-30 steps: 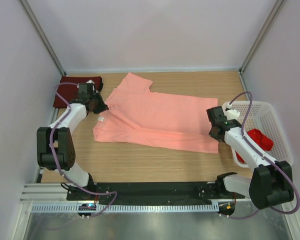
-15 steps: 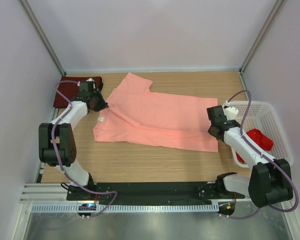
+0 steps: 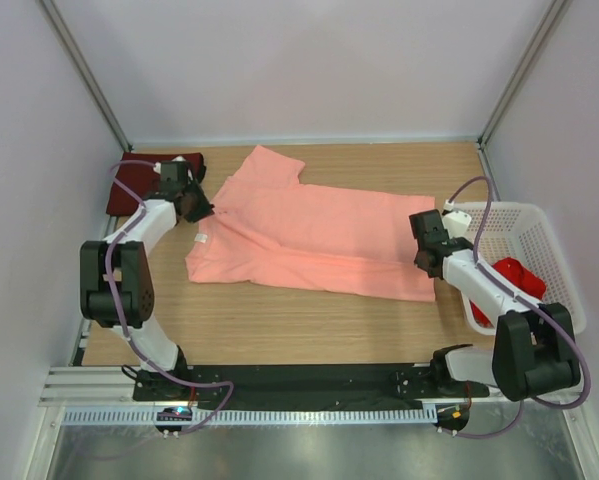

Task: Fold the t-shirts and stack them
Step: Fold the tshirt

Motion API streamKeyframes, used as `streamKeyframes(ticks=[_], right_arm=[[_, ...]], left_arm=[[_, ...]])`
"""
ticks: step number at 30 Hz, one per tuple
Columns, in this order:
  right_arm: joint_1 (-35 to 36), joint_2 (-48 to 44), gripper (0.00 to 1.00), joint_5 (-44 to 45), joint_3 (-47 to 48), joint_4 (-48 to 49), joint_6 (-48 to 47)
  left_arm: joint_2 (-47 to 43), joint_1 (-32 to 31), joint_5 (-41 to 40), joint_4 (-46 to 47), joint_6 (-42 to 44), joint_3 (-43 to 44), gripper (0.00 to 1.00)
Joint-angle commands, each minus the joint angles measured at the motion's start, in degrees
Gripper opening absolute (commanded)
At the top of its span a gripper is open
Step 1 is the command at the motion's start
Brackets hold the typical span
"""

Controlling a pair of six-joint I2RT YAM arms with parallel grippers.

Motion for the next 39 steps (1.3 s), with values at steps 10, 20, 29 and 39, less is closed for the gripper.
streamKeyframes(ticks=[10, 20, 29, 39], right_arm=[[-0.34, 2.77, 0.08, 2.61, 5.32, 2.10, -2.02], [0.36, -1.80, 0.45, -8.44, 9.11, -11.09, 3.42], [0.45, -0.93, 0.38, -13.65, 2.87, -4.85, 5.01], [0.45, 2.50, 0.38, -8.82, -2.23, -4.14, 6.24]], left_arm=[[0.31, 0.20, -3.54, 1.79, -1.28, 4.52, 0.21], [-13.03, -0.76, -12.08, -12.98, -6.12, 2.42, 0.49], [-18.94, -1.74, -1.18, -12.19, -11.38, -15.42, 0.47], [-12.70, -1.74, -17.95, -19.48, -19.29, -20.79, 0.46]])
